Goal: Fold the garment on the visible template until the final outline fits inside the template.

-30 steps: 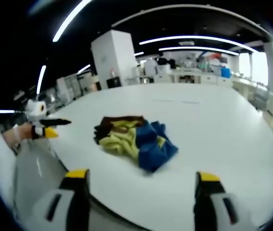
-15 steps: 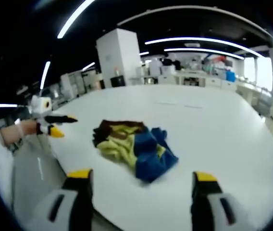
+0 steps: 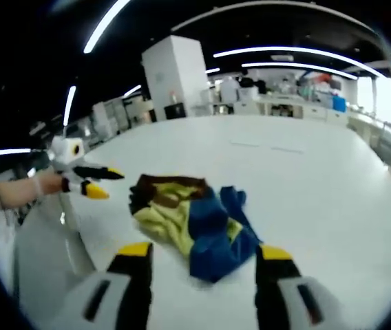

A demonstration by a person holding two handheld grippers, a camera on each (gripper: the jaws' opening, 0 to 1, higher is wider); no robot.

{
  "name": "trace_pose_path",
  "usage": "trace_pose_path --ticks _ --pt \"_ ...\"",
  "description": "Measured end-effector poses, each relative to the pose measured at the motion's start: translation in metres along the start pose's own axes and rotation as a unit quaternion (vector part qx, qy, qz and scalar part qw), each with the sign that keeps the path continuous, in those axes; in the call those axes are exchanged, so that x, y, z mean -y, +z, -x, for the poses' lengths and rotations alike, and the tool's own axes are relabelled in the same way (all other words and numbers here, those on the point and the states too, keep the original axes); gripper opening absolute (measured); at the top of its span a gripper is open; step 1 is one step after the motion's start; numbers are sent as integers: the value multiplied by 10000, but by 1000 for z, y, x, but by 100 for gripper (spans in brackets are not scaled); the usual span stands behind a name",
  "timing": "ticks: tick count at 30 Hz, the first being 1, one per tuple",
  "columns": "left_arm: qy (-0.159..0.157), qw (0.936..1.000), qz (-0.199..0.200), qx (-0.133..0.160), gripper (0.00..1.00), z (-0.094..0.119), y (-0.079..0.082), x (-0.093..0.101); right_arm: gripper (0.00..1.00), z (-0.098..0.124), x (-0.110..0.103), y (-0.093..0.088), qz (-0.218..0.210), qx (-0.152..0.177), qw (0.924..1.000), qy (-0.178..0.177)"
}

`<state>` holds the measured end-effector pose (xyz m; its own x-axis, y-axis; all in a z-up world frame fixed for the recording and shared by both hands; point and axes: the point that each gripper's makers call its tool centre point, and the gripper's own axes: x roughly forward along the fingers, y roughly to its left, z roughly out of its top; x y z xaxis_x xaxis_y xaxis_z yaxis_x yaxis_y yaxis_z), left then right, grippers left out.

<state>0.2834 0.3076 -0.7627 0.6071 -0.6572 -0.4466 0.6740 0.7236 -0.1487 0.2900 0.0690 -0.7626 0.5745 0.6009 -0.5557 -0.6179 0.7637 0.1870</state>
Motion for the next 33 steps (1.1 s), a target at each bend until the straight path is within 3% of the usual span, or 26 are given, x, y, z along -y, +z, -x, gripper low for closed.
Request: trace_pose_path --ticks 7,21,26,30,33 --pt "1 9998 -206 -17 37 -17 2 -11 49 -22 -6 10 134 -97 9996 248" --pt "-110 9961 -836 -254 19 -38 3 -29 33 -44 6 1 58 -308 9993 220" --pt "-161 9958 -868 -261 15 -41 1 -31 27 -49 12 1 -157 -306 9994 102" --pt "-178 9958 -859 -279 13 -41 -2 -29 17 -53 12 1 -204 -302 9992 137" --pt "-186 9960 -830 -280 13 -41 -4 -28 18 -57 15 -2 -219 -338 9991 91"
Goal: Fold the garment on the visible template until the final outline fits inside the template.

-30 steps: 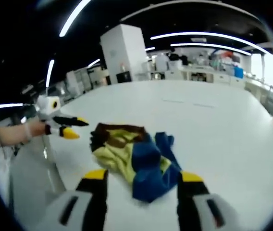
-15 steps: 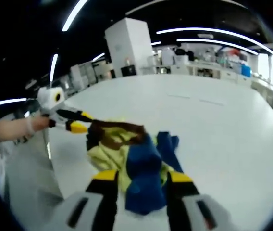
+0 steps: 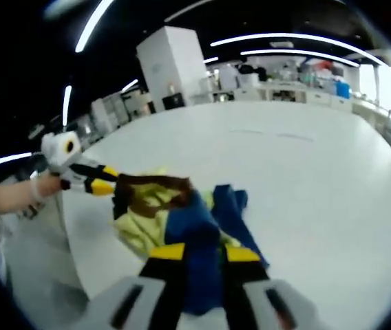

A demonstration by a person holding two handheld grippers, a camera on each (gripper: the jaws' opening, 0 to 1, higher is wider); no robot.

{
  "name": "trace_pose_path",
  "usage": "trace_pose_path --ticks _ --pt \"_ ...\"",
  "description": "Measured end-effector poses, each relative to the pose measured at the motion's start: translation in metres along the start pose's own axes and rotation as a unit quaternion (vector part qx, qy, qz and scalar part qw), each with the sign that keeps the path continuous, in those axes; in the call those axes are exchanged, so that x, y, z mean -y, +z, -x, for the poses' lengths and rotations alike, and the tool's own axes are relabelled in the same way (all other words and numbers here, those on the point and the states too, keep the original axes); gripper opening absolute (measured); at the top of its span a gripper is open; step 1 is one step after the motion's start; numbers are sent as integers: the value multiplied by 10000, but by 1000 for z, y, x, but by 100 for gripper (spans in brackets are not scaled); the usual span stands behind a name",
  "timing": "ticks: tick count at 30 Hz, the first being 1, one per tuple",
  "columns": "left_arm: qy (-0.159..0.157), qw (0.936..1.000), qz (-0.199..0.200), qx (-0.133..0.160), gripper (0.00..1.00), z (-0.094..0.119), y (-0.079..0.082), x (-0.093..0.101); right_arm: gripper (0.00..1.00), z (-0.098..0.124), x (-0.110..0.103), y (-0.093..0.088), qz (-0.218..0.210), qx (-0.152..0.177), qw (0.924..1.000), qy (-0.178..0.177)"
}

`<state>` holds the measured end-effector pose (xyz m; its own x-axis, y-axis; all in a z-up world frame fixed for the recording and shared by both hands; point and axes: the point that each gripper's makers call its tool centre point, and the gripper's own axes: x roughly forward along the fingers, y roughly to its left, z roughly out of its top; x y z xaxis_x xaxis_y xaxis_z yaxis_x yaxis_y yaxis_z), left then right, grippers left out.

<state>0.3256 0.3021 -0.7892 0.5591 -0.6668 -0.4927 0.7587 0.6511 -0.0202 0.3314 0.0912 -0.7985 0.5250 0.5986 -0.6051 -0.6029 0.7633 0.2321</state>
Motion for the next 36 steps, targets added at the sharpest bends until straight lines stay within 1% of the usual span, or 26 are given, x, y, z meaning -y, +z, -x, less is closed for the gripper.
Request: trace_pose_path --ticks 2,6,9,12,13,14,15,16,17,21,23,25,26,30,33,36 --pt "5 10000 14 -4 13 0 -1 1 17 -3 2 -2 -69 -43 10000 7" --pt "14 10000 46 -12 13 1 -2 4 16 -9 5 -2 -229 -29 9997 29" --pt "14 10000 68 -18 13 2 -3 5 14 -13 5 -4 -260 -116 9996 82" --pt "15 10000 71 -15 13 2 -4 5 12 -17 5 -3 -323 -99 9994 107" --pt "15 10000 74 -21 13 2 -4 6 10 -20 6 -3 -333 -106 9993 99" --pt "14 10000 70 -25 13 1 -4 6 6 -20 6 -3 -320 -109 9994 100" --pt "14 10000 71 -25 13 1 -5 6 0 -20 5 -5 -235 -195 9995 86" --pt "10 10000 83 -30 13 2 -5 7 0 -20 9 -6 -113 -192 9998 -5" --pt "12 10000 81 -34 13 2 -5 7 0 -19 8 -6 -60 -176 9998 5" --pt "37 10000 61 -27 12 3 -5 7 0 -8 3 -5 -58 -86 9999 -32" --pt "41 10000 43 -29 12 3 -5 5 0 -2 7 -1 -56 24 9999 -97" --pt "35 10000 26 -34 12 3 -6 5 0 5 7 2 -11 67 9999 -150" --pt "36 10000 23 -35 12 3 -6 5 0 11 11 5 19 133 9996 -243" --pt "54 10000 -16 -39 12 4 -6 3 0 25 19 11 54 226 9991 -350" --pt "95 9999 -121 -51 12 4 -4 3 0 32 21 12 87 246 9989 -398" --pt "136 9995 -272 -1 11 2 1 0 0 35 22 13 122 258 9986 -449"
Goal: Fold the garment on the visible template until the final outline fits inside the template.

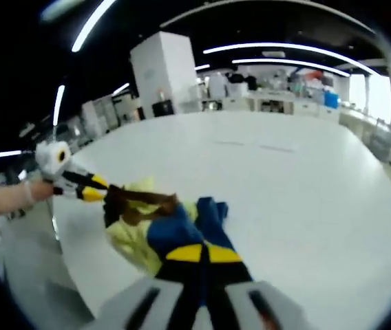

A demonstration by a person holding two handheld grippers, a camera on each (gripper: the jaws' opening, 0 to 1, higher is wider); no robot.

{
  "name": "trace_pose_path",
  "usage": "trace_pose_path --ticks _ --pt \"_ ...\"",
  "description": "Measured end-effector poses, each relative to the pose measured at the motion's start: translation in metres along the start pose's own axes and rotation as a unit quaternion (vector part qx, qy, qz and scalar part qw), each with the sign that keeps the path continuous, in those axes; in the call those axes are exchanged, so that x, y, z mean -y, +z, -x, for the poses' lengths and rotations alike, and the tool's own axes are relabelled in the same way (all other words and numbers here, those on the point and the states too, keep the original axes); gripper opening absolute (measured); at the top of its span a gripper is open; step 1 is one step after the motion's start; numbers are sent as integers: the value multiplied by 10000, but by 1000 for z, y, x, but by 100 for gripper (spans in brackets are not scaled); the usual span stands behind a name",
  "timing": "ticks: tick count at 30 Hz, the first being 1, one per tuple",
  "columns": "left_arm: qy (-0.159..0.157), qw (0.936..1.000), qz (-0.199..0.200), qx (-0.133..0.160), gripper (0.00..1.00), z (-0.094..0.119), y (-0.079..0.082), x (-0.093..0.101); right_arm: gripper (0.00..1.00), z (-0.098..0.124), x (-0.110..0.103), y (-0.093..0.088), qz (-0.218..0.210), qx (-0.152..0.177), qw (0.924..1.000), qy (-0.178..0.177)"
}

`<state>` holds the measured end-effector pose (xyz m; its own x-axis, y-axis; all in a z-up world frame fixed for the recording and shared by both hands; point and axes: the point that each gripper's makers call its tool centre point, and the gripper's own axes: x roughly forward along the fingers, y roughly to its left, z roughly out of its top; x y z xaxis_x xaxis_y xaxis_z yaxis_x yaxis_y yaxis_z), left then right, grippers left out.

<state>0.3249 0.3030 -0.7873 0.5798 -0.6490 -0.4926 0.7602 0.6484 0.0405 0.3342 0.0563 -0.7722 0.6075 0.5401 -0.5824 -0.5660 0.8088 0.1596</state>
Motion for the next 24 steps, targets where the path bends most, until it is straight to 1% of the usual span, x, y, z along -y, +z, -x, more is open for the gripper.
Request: trace_pose_path --ticks 3,4,6,10,13,15,17,20,22,24 --pt "-40 9999 -153 -15 12 -7 9 1 0 -1 0 0 -44 -5 10000 15" --pt "-94 9985 -520 -123 12 -11 13 3 0 -2 0 0 -36 -10 10000 6" --pt "-191 9949 -952 -286 13 -16 12 4 0 -3 0 -1 -41 -29 10000 9" --pt "-410 9896 -1303 -446 14 -23 12 12 0 -4 0 0 -81 -3 10000 8" --pt "-568 9872 -1381 -558 14 -25 8 22 0 -4 1 0 -118 0 9999 3" --pt "-673 9861 -1395 -608 14 -26 3 29 0 -5 1 -2 -151 -5 9999 -8" --pt "-708 9853 -1408 -665 15 -27 0 35 0 -5 1 -4 -183 -9 9998 -3" --pt "-672 9862 -1329 -722 16 -28 -5 33 0 -6 -1 -6 -193 -42 9998 9" --pt "-600 9866 -1336 -713 17 -27 -4 30 0 -6 -1 -7 -196 -56 9998 12" --pt "-546 9869 -1357 -688 17 -25 1 28 0 -6 0 -8 -222 -52 9997 9"
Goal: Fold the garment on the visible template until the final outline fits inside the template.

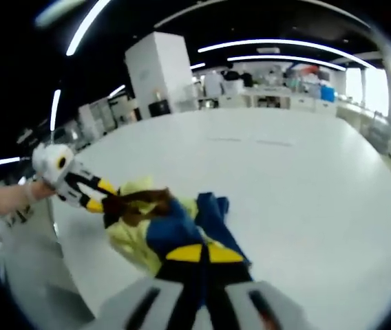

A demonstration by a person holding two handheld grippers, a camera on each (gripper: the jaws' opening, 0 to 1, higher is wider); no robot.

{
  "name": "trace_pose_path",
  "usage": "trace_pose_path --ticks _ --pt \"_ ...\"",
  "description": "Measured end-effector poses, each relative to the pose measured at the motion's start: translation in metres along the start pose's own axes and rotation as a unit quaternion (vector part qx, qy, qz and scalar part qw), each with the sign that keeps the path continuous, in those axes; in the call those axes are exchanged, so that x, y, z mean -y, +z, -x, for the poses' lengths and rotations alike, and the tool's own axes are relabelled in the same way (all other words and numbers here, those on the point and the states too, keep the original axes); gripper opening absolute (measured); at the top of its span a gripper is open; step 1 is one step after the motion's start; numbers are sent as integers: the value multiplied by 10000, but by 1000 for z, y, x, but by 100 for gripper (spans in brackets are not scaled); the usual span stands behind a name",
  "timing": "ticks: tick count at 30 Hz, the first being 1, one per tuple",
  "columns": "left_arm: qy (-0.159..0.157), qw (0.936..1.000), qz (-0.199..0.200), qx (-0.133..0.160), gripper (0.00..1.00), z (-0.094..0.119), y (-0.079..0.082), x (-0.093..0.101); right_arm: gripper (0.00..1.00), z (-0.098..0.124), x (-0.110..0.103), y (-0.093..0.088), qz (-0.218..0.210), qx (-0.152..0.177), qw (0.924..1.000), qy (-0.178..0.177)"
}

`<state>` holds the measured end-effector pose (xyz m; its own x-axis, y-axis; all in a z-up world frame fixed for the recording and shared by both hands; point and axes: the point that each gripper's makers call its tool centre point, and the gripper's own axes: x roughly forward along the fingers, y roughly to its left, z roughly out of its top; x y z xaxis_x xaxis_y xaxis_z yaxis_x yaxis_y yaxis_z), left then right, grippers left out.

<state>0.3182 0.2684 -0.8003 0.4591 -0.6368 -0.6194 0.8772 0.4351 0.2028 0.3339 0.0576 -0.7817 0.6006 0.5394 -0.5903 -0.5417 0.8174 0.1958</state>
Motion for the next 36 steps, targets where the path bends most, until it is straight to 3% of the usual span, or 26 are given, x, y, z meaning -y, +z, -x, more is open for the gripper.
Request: trace_pose_path --ticks 4,14,21,24,33,36 --pt "46 10000 19 44 16 2 1 -5 0 0 1 -1 -40 -2 10000 2" --pt "28 9997 135 -176 15 3 -17 -6 0 0 0 -2 -72 8 10000 -11" --pt "89 9996 -166 -217 22 5 -15 -1 0 0 -1 -2 -113 24 9999 -26" --pt "164 9997 -173 -75 25 7 -9 4 0 0 -2 -2 -114 18 9999 -25" --pt "317 9992 -219 126 21 0 1 8 0 -2 -2 -4 -138 4 9999 -15" --pt "310 9992 -198 167 14 -1 4 7 0 -2 -2 -4 -155 8 9999 -12"
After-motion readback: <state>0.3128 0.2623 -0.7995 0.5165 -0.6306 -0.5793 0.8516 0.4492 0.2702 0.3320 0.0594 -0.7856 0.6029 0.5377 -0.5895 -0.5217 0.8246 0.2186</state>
